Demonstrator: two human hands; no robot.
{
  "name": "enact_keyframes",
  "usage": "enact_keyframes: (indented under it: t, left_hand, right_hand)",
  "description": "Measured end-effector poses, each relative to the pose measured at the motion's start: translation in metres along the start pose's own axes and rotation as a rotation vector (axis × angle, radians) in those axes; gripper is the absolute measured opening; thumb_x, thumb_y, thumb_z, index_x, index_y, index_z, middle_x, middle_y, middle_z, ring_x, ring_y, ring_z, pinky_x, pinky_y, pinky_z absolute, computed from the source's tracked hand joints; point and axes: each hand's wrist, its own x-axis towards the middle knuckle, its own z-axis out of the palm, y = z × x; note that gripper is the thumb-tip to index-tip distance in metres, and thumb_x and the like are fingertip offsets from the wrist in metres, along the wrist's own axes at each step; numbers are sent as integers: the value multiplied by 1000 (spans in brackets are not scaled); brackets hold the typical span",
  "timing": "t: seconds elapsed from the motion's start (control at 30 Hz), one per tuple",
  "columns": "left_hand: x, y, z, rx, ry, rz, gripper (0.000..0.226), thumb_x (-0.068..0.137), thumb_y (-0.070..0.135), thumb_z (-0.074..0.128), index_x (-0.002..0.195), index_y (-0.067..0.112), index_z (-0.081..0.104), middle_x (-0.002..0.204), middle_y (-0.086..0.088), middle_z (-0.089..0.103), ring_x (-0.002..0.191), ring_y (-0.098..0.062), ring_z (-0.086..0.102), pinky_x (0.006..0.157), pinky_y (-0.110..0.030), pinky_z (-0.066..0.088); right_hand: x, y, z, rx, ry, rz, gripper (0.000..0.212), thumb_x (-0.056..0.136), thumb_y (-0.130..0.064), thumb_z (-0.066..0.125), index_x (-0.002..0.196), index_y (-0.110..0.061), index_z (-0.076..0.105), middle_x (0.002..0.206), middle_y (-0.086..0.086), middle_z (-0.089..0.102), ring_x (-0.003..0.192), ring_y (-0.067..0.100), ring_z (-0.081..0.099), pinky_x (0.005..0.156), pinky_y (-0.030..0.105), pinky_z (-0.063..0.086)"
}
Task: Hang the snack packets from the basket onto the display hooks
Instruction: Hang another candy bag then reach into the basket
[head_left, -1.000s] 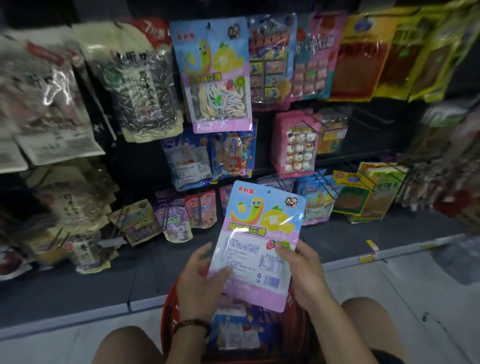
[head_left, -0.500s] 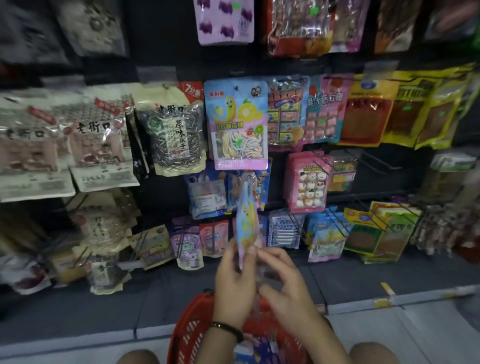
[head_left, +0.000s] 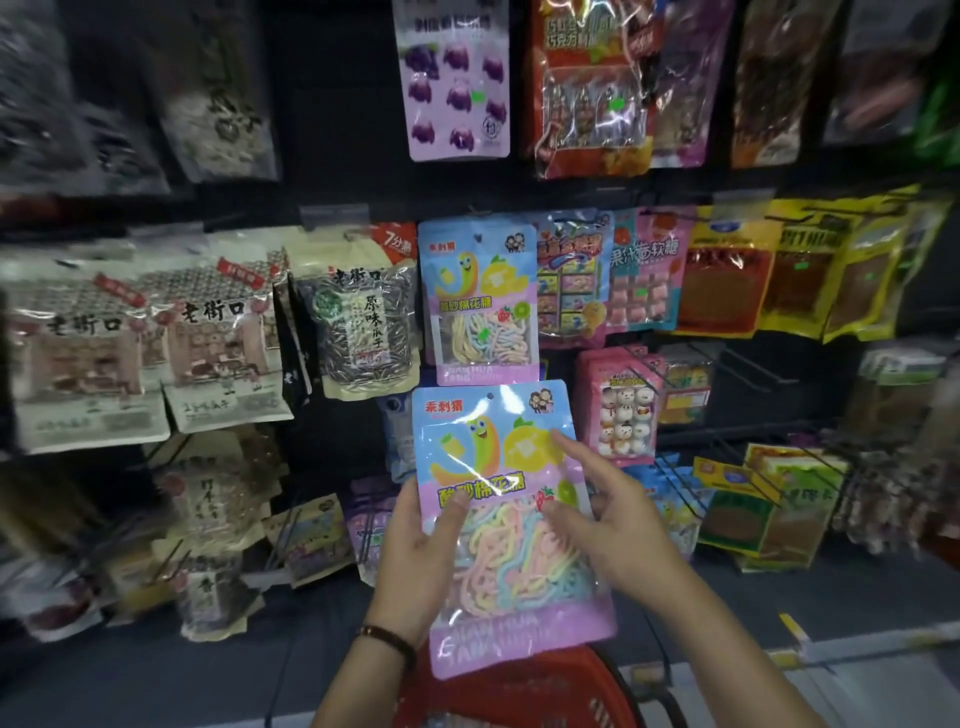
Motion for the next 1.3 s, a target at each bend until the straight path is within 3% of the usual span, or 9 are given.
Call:
enact_keyframes:
  t: [0.13,0.33,0.47,0.6,0.7,0.87,0.97,1.03,1.3]
  left_hand:
    - [20,5,-6,64,-1,45,101,91,22,82,158,61,17,133,3,74,122,-20,71,96,-55,59]
    - [53,17,-10,118,-197,70,79,87,-2,82,136,56,60,141,8,68,113,-13,75,86,-35,65]
    - [89,33,-5,215,-257,112,91,85,-4,83,149,52,51,150,25,52,129,7,60,100,-27,59]
    - [133,45,-1,334,-283,172,98,87,-4,80,155,53,39,153,22,50,138,2,52,101,-24,57]
    - [165,58,4,343,-293,194,100,86,-10,78,157,49,39,150,12,54,123,0,63,83,-19,60]
    - [212,85,11,403,-282,204,102,87,-10,76,159,49,34,135,24,53,86,12,69,68,-25,63]
    - [231,96,15,468,-272,236,102,89,-8,74,161,48,29,128,29,46,63,4,65,57,-20,55]
    - [238,98,15,515,-255,264,102,89,-4,74,161,50,27,138,18,48,74,5,65,59,-17,55]
    - [250,86,18,610,-256,246,104,91,7,77,159,60,19,162,4,39,79,-21,66,61,-23,53]
  right_hand:
    - [17,-11,-6,-46,72,-28,70,86,-20,89,143,-50,60,140,-28,63,128,-5,62,96,22,59]
    - [43,-31,-11,-143,32,-42,81,88,-11,86,145,-59,53,142,-31,53,119,-18,58,89,12,57]
    - [76,-41,-15,-167,45,-58,86,82,-9,89,145,-57,54,146,-17,60,111,-7,68,73,8,55]
    - [117,-58,-23,-168,40,-32,88,86,-8,87,150,-54,49,143,-2,59,56,6,66,47,14,47]
    - [148,-73,-27,-220,32,-65,91,88,-10,86,154,-56,43,160,-12,48,92,22,78,58,20,57]
    - [193,-98,-29,-296,64,-101,96,89,-8,85,160,-50,36,163,-7,43,65,13,65,59,26,61]
    - [212,-108,-32,-275,81,-129,97,88,-14,87,160,-53,35,167,-10,41,98,11,74,62,13,55]
    - [222,-108,-34,-286,81,-126,98,86,-17,88,160,-54,34,167,-10,41,118,23,71,64,8,50]
    - [230,-99,-37,-414,67,-98,101,85,-12,89,160,-53,35,170,-3,38,106,35,75,69,27,66]
